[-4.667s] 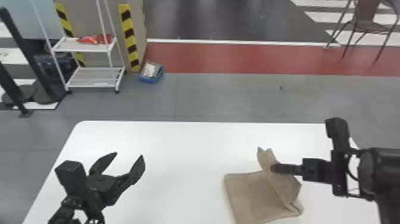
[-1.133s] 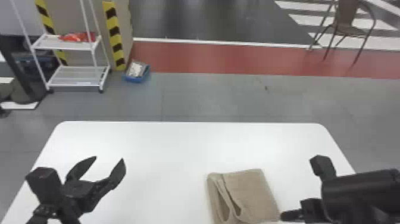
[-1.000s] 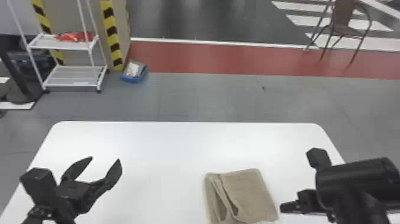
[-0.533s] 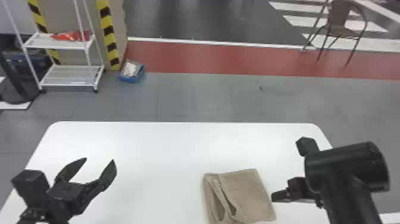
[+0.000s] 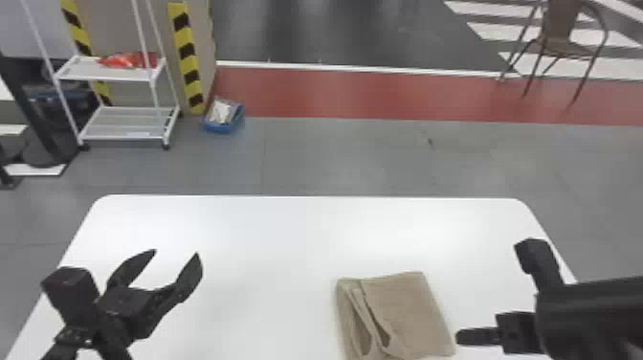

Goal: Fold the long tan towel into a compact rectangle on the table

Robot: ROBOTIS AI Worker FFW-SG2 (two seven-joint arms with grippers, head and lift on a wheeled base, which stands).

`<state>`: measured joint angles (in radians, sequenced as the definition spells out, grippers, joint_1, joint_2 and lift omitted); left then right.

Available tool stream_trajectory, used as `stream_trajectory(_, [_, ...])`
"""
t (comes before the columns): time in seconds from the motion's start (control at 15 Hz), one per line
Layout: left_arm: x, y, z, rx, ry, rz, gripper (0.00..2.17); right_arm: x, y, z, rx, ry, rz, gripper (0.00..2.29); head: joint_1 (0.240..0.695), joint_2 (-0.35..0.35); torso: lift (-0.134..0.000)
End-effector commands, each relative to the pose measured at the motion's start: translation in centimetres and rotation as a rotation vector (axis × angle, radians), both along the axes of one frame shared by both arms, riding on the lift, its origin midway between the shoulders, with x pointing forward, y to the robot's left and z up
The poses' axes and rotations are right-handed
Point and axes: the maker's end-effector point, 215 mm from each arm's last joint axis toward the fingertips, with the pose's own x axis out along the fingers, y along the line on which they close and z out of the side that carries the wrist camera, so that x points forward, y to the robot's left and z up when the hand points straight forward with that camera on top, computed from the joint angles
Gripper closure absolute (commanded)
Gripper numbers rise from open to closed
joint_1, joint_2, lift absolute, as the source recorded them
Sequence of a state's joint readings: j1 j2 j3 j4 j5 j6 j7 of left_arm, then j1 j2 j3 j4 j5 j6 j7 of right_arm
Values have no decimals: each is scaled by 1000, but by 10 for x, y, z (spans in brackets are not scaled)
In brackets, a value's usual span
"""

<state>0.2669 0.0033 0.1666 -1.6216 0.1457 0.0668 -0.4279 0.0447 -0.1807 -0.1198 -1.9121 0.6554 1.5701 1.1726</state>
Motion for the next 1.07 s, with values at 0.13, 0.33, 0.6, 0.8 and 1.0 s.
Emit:
stream_trajectory(0.13, [-2, 5, -1, 1, 3, 5, 151, -9, 16, -25, -53, 80, 61, 1754, 695, -95, 0])
stream_trajectory(0.33, [-3, 12, -1, -2, 2, 15, 151, -15, 29, -27, -25, 98, 93, 1754, 695, -67, 0])
stream_trajectory(0.6, [-2, 12, -1, -4, 2, 16, 151, -26, 31, -36, -19, 131, 101, 1754, 695, -44, 0])
stream_trajectory(0.8, [-2, 11, -1, -5, 2, 13, 151, -23, 19, -45, -78, 143, 110, 1754, 695, -48, 0])
stream_trajectory(1.0, [-2, 9, -2, -4, 3, 9, 151, -8, 15, -48, -113, 142, 85, 1754, 695, -69, 0])
